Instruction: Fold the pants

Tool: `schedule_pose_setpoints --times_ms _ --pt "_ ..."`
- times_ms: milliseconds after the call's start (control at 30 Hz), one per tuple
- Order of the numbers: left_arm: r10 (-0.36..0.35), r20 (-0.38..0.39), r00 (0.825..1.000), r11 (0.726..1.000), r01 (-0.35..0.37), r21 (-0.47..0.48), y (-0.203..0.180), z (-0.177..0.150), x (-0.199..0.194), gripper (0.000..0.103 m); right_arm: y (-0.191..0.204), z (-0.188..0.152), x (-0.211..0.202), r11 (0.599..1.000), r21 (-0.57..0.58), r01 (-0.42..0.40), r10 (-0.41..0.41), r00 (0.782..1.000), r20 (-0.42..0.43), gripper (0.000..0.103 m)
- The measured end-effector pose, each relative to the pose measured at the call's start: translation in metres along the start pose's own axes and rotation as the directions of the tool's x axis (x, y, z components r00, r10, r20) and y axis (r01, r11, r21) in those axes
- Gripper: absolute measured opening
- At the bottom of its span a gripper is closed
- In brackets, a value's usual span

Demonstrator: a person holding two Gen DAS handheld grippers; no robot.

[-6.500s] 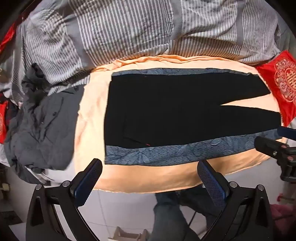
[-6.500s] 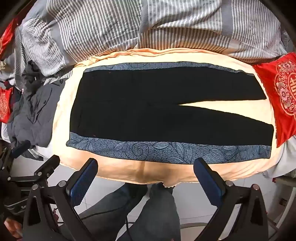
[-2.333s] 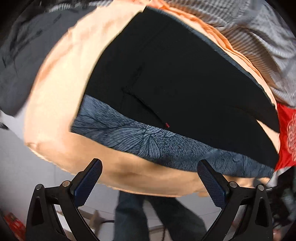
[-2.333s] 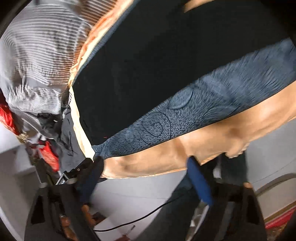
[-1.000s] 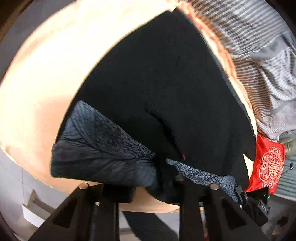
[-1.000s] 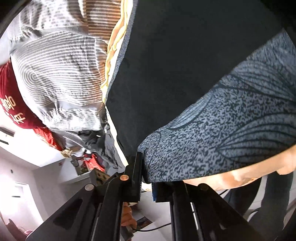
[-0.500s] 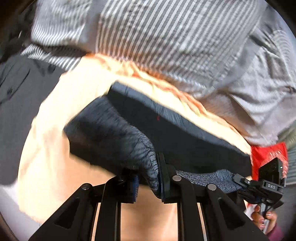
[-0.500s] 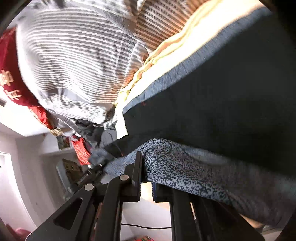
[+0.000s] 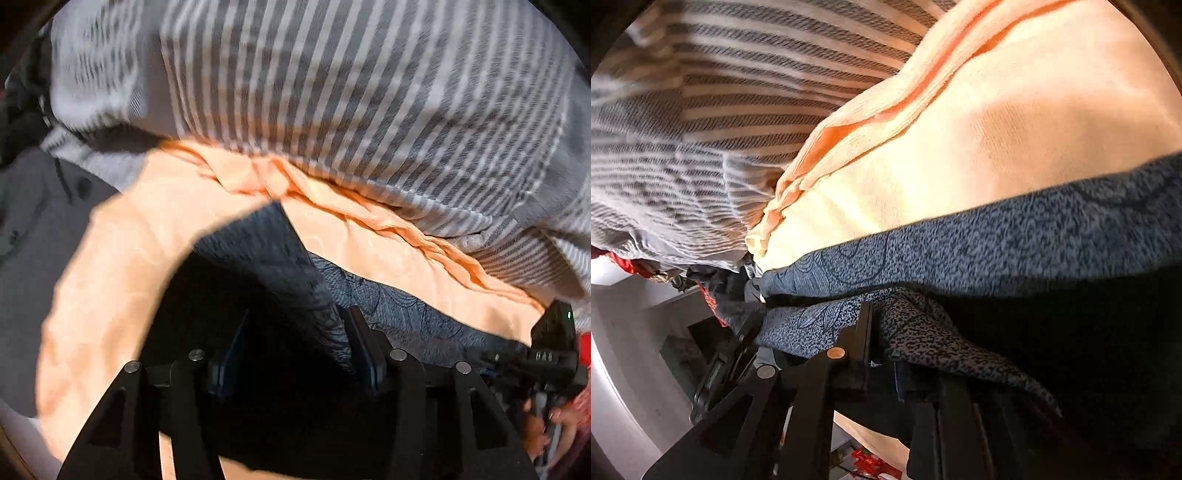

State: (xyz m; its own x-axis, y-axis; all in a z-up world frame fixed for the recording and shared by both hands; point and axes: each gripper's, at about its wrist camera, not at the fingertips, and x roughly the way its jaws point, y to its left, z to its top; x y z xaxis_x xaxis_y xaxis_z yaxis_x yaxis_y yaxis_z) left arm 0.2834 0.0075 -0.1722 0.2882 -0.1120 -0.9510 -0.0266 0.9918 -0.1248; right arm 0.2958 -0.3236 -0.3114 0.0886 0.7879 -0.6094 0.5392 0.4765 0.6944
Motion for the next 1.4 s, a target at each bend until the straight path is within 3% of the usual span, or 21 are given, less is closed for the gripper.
schedule_pose_setpoints --times_ms 67,133,233,267,300,400,467,533,567,600,633,667,700,767,800,900,1000,1100,1233,1300,1400 --pt "0.078 0.066 0.995 0.997 -0.078 0.004 0.004 -0.001 -0.022 0.08 0.002 0.003 0.0 1.0 -0.003 0.003 -0.003 1.0 -0.017 0.011" --pt "0.107 0.093 0.99 0.994 -0.108 0.002 0.007 0.001 -0.035 0.08 0.005 0.005 -0.004 1.0 -0.006 0.007 -0.007 0.999 -0.033 0.016" --pt "0.138 0.043 0.99 0.988 -0.14 0.068 -0.01 -0.009 -0.031 0.08 0.023 0.003 -0.014 0.999 -0.041 -0.022 0.022 1.0 -0.013 0.05" --pt "0.139 0.022 0.99 0.985 -0.141 0.096 -0.02 -0.014 -0.023 0.08 0.033 -0.004 -0.024 0.997 -0.074 -0.038 0.039 0.999 0.012 0.069" --pt "0.146 -0.006 0.989 0.98 -0.144 0.135 -0.035 -0.024 -0.012 0.08 0.038 -0.009 -0.032 0.994 -0.1 -0.039 0.042 0.999 0.032 0.075" --pt "0.133 -0.045 0.99 0.976 -0.123 0.179 -0.062 -0.046 0.01 0.08 0.055 -0.043 -0.054 0.979 -0.194 -0.054 0.062 0.997 0.037 0.075" --pt "0.145 -0.073 0.987 0.97 -0.127 0.209 -0.079 -0.056 0.031 0.08 0.05 -0.072 -0.058 0.97 -0.222 -0.096 0.092 0.995 -0.029 0.075" --pt "0.188 -0.084 0.979 0.96 -0.165 0.225 -0.089 -0.06 0.045 0.08 0.038 -0.091 -0.047 0.972 -0.23 -0.051 0.034 0.996 -0.077 0.075" --pt "0.216 -0.071 0.974 0.953 -0.194 0.233 -0.092 -0.062 0.049 0.08 0.027 -0.099 -0.041 0.971 -0.239 0.02 -0.043 0.995 -0.091 0.075" --pt "0.229 -0.062 0.971 0.949 -0.208 0.238 -0.095 -0.064 0.049 0.08 0.012 -0.104 -0.035 0.963 -0.243 0.118 -0.142 0.986 -0.083 0.075" --pt "0.238 -0.061 0.969 0.945 -0.216 0.244 -0.096 -0.064 0.047 0.08 0.0 -0.105 -0.036 0.957 -0.239 0.164 -0.185 0.98 -0.07 0.069" --pt "0.243 -0.069 0.968 0.942 -0.218 0.256 -0.099 -0.065 0.043 0.08 -0.009 -0.105 -0.039 0.96 -0.228 0.161 -0.178 0.982 -0.058 0.051" --pt "0.242 -0.074 0.967 0.939 -0.215 0.268 -0.101 -0.067 0.036 0.08 -0.013 -0.105 -0.049 0.967 -0.214 0.137 -0.149 0.988 -0.039 0.047" --pt "0.234 -0.072 0.97 0.936 -0.204 0.286 -0.106 -0.075 0.02 0.08 -0.011 -0.114 -0.072 0.97 -0.215 0.117 -0.113 0.993 0.028 0.05" --pt "0.229 -0.081 0.97 0.935 -0.197 0.294 -0.109 -0.079 0.014 0.08 -0.008 -0.121 -0.083 0.962 -0.235 0.142 -0.131 0.989 0.061 0.057" --pt "0.189 -0.123 0.974 0.94 -0.143 0.309 -0.126 -0.102 -0.004 0.08 -0.005 -0.148 -0.111 0.934 -0.271 0.234 -0.198 0.968 0.154 0.07" --pt "0.106 -0.201 0.974 0.939 -0.031 0.344 -0.157 -0.138 -0.013 0.08 -0.025 -0.184 -0.142 0.923 -0.234 0.307 -0.258 0.941 0.218 0.071" --pt "0.009 -0.291 0.957 0.915 0.11 0.387 -0.193 -0.179 -0.02 0.08 -0.067 -0.223 -0.173 0.938 -0.113 0.328 -0.292 0.923 0.25 0.071" --pt "-0.103 -0.383 0.918 0.848 0.283 0.449 -0.235 -0.227 -0.029 0.08 -0.12 -0.286 -0.202 0.942 0.057 0.33 -0.331 0.894 0.302 0.071" --pt "-0.111 -0.408 0.906 0.825 0.313 0.471 -0.252 -0.246 -0.033 0.08 -0.151 -0.321 -0.205 0.946 0.163 0.281 -0.32 0.892 0.318 0.071" --pt "-0.135 -0.427 0.894 0.819 0.343 0.46 -0.26 -0.259 -0.032 0.08 -0.196 -0.361 -0.199 0.921 0.283 0.267 -0.352 0.882 0.313 0.071"
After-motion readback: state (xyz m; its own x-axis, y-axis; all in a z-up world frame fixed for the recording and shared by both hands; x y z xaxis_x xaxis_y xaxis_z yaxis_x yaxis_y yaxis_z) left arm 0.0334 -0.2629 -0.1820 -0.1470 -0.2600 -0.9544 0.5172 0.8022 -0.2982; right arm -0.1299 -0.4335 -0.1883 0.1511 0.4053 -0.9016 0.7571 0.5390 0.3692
